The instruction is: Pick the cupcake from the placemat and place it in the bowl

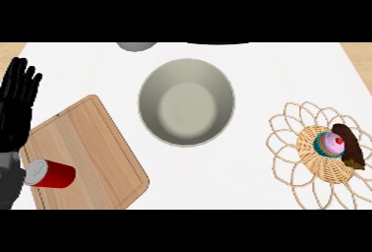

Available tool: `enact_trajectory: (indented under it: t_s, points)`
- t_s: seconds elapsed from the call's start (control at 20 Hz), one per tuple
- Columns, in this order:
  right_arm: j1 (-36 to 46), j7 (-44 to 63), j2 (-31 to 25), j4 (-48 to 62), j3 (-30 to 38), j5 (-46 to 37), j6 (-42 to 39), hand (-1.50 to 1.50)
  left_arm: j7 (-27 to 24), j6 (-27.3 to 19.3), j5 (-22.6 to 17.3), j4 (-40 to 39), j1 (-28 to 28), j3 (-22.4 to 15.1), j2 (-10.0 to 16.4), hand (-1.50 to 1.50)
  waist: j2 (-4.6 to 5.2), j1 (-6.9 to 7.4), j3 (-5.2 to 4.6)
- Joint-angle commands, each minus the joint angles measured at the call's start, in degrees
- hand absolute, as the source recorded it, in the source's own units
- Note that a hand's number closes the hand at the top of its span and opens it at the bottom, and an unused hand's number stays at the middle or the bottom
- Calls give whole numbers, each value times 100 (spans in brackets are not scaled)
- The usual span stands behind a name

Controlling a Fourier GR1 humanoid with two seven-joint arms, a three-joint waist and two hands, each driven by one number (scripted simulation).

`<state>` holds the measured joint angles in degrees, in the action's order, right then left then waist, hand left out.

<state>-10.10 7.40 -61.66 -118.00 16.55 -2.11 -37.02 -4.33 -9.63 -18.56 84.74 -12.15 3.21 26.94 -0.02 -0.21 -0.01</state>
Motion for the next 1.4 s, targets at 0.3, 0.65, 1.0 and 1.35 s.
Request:
enact_trajectory:
  t_s: [0.3, 0.65, 1.0, 1.35]
  points:
    - [415, -771, 934, 986, -810, -1712, -69, -150, -32, 236, 197, -160, -91, 279, -140, 0, 10, 32, 4]
    - [1223, -798, 1412, 1868, -1172, -2425, -57, -150, 200, 279, 400, -33, -223, 253, -349, 0, 12, 45, 2]
    - [1199, -1707, 1634, 2457, -883, -2886, 31, -150, 175, 219, 710, -35, -216, 319, -595, 0, 5, 6, 2]
    - [1787, -2126, 1934, 2926, -1034, -3230, 40, -150, -209, 654, 581, -456, -134, 609, -663, 0, 8, 26, 0]
